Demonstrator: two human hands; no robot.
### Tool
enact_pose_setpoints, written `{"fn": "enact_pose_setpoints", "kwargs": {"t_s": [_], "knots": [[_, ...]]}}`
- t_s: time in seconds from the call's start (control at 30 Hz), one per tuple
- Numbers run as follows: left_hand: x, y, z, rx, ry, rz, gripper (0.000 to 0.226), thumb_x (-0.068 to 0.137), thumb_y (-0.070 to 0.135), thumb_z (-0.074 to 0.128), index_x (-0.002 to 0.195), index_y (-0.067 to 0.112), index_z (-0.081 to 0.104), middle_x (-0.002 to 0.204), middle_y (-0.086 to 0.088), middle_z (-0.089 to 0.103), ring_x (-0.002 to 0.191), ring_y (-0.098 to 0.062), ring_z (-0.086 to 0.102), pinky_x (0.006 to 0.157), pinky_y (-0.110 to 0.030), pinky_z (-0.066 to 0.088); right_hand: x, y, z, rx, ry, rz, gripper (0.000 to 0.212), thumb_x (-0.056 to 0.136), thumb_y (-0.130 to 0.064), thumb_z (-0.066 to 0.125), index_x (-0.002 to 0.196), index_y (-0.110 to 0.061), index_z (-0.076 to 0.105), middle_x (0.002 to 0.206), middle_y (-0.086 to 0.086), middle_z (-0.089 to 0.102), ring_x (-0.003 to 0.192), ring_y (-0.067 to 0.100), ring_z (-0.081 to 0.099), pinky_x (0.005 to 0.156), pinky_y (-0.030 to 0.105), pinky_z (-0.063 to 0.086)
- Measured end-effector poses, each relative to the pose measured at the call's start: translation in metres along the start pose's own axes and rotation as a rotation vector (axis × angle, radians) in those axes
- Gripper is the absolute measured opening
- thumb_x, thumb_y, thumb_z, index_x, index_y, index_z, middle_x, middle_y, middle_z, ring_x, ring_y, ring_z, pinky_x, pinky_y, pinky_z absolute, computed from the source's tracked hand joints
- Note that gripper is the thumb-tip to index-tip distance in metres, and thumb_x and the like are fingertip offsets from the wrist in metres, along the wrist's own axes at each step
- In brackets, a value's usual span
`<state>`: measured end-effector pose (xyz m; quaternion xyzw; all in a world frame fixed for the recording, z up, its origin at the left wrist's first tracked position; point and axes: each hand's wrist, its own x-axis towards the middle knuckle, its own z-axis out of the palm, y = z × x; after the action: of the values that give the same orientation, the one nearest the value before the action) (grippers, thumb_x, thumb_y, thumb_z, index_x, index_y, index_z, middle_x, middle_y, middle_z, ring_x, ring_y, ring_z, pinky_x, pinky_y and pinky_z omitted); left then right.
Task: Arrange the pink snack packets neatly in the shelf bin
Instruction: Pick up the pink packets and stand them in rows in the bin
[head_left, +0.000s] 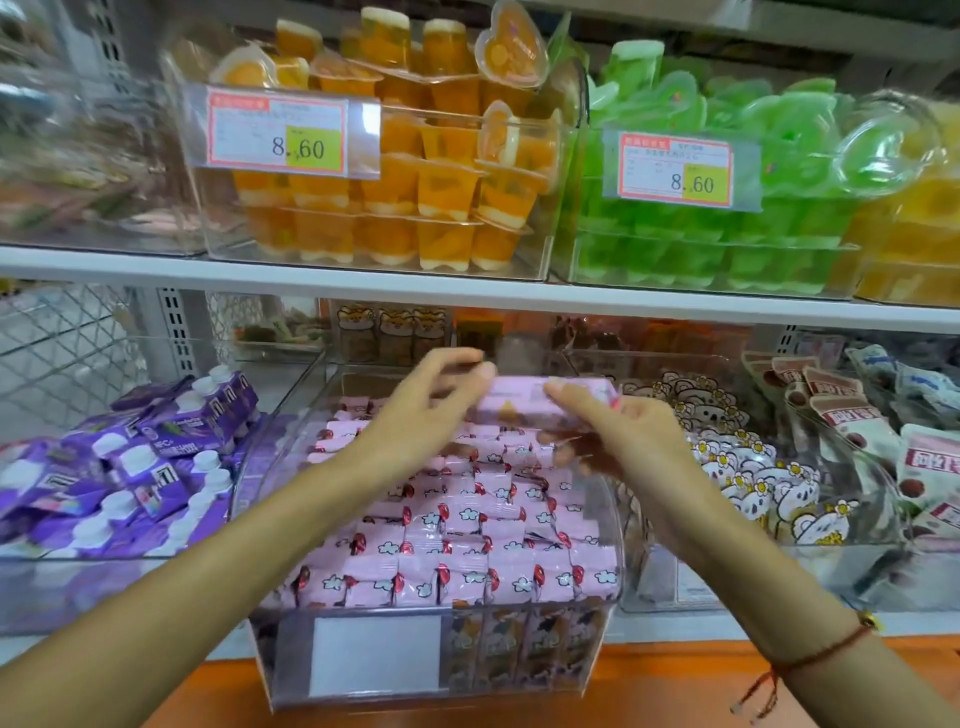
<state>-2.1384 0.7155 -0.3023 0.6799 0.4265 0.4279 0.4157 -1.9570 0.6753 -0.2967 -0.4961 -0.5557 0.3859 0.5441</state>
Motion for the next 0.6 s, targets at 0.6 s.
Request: {"fn": "enact_pose_setpoints", "kwargs": {"t_s": [0.6], "knots": [[0.007, -0.012, 0.011, 0.043, -0.129, -0.003, 0.049, 0.074, 0.067, 0.046, 0.094, 0.029, 0.070, 0.083, 0.014, 0.071, 0.076, 0.002, 0.062, 0.077, -0.017, 0.047, 0.006, 0.013, -0.008, 0.192, 0.109, -0.020, 0.023, 0.087, -0.029, 0.063, 0.097, -0.009, 0.069, 0.079, 0.001, 0.072, 0.075, 0.011, 0.067, 0.070, 0.020, 0.055]]}}
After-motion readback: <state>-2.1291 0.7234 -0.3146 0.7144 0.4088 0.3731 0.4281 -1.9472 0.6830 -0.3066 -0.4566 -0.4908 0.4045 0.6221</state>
